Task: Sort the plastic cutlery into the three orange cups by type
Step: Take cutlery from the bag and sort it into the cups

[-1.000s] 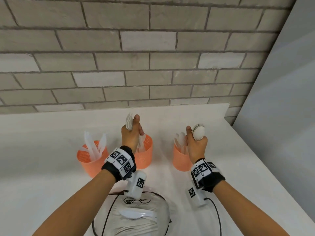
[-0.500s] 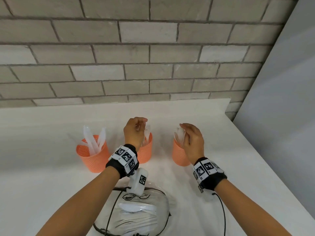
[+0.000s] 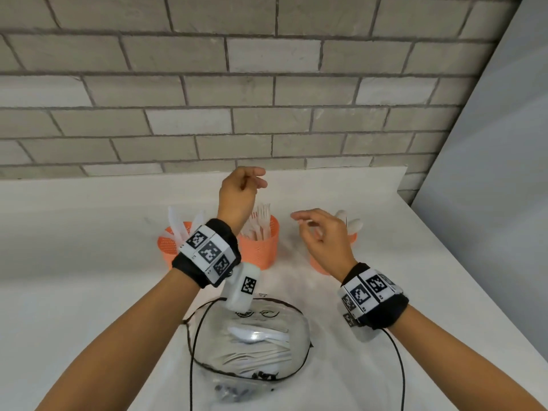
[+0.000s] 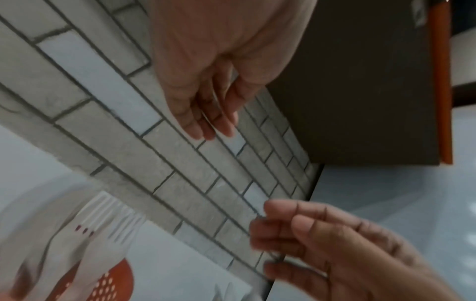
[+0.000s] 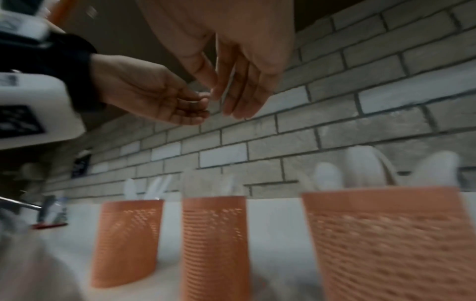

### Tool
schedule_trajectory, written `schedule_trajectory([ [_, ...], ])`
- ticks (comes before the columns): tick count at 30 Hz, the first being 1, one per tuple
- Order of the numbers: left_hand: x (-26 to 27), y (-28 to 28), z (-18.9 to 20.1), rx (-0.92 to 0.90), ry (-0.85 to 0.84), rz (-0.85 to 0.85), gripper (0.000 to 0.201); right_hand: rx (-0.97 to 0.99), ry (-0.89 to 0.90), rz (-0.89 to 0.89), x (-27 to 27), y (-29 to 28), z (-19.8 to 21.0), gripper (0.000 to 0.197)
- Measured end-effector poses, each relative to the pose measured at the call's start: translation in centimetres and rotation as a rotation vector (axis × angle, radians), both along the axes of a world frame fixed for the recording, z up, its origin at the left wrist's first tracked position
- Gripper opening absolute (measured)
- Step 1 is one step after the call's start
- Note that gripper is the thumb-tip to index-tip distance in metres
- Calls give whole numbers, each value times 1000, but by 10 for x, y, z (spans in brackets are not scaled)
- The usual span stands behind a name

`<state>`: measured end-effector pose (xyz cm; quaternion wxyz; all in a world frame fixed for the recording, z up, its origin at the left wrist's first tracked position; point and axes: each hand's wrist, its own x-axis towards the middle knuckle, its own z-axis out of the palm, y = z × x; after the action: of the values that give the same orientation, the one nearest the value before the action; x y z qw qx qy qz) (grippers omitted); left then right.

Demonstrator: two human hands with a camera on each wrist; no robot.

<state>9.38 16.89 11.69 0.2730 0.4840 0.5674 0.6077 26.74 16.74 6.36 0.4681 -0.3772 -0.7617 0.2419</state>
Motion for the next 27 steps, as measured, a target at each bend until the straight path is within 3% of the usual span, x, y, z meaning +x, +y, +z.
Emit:
schedule_trajectory([
  [4, -20, -41, 5, -97, 115, -216, 20, -233, -95, 311, -22, -48, 7, 13],
  [8, -39, -89, -22, -237, 411, -372, 13, -319, -468, 526, -35, -92, -11, 15],
  [11, -48, -122, -44, -352, 619, -445, 15, -270, -808, 466, -39, -108, -33, 21],
  [16, -56, -150, -69, -580, 879, -447, 10, -235, -943, 243, -36, -115, -47, 20],
  [20, -54, -158, -78, -597, 1005, -371, 46, -247, -1015, 107, -37, -117, -46, 40],
  [27, -47, -159, -91, -689, 1054, -338, 74, -261, -1158, -14, -50, -116, -52, 87],
])
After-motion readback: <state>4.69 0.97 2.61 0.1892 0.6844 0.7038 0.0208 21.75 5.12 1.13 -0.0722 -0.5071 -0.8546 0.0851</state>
